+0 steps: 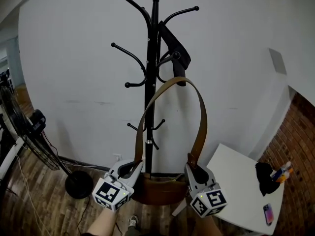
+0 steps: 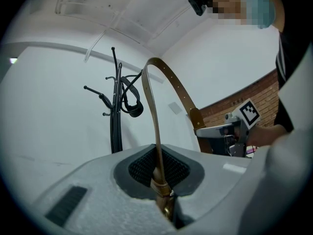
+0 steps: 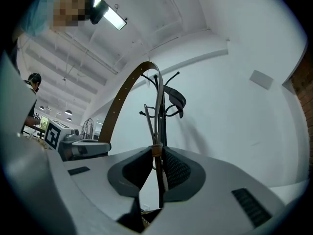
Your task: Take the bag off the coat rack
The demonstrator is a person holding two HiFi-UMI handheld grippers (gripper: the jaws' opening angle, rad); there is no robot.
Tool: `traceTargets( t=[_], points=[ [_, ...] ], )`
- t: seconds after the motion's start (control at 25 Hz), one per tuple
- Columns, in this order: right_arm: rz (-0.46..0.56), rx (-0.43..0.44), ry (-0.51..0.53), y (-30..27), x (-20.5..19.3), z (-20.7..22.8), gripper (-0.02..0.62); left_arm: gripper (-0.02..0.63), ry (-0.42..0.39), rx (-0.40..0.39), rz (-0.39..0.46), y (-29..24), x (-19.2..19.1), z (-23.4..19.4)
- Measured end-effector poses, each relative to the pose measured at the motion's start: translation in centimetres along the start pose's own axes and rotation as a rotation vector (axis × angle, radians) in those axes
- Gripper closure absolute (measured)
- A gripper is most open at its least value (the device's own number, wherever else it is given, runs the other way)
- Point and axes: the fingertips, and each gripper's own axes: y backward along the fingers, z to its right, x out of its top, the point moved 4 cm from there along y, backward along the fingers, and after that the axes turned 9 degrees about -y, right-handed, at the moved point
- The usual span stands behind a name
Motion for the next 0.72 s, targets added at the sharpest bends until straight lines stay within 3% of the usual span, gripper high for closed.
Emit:
traceTargets(
  t=[0.44, 0.72],
  points=[
    [-0.077, 0.041, -0.067, 2.2, -3.4, -1.9, 0.534, 0.588, 0.056, 0.05, -0.076, 3.9, -2.2, 2.2],
    [-0.096, -0.023, -0.093, 2.7, -5.3, -3.9, 0.534, 0.589, 0.068, -0.009, -0.089, 5.6, -4.0, 1.6]
  ],
)
